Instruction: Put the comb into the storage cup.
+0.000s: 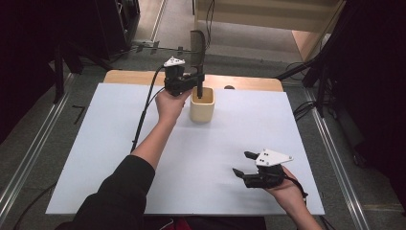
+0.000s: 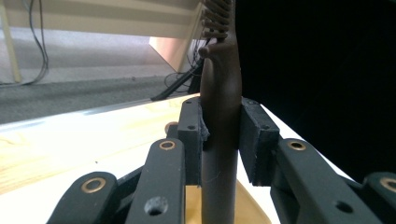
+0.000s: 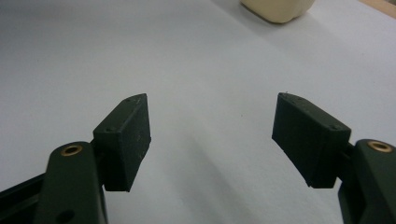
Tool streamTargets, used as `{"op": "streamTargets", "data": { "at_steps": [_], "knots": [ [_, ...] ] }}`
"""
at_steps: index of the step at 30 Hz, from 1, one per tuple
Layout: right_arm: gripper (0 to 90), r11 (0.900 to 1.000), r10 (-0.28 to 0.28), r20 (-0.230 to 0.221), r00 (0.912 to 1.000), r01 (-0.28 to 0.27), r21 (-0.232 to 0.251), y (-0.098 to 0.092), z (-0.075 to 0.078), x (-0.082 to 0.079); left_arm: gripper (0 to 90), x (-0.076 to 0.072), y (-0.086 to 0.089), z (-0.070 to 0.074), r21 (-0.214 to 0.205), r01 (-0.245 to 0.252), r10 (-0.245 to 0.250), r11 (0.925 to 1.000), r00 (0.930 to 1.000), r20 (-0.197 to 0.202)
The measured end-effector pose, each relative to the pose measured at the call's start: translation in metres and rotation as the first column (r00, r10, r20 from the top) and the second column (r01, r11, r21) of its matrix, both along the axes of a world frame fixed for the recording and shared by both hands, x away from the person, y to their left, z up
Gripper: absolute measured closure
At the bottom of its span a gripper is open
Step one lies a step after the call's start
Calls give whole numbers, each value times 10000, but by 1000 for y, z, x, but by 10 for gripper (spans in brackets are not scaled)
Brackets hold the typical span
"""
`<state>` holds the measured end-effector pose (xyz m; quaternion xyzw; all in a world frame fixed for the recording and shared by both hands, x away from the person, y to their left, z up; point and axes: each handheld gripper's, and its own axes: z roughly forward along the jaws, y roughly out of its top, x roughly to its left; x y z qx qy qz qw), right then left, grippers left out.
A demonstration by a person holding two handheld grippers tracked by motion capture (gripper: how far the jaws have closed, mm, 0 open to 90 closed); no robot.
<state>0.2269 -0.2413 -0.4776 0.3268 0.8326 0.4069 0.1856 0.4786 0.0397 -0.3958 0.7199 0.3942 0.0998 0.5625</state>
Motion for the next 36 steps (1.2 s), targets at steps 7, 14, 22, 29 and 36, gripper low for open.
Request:
{"op": "streamTargets", "data": {
  "at_steps": [7,14,22,29,36],
  "knots": [
    [261,10000,2,6,10000,-2,-9,0,0,0,732,0,-2,-6,289,70,-68,9996,9999,-76],
    [261,10000,-34,-35,10000,34,-40,0,0,0,732,-1,-4,-9,412,213,-211,9989,9998,-51],
    [261,10000,-70,-70,10000,69,-51,-1,0,0,732,-2,-4,-19,588,222,-216,9980,9997,-98],
    [261,10000,-62,-88,9999,61,-60,-1,-1,1,732,-2,-4,-26,570,258,-254,9980,9997,-69],
    [261,10000,-18,-53,10000,18,-89,-1,0,1,731,-3,-3,-32,673,300,-299,9973,9996,-21]
  ]
}}
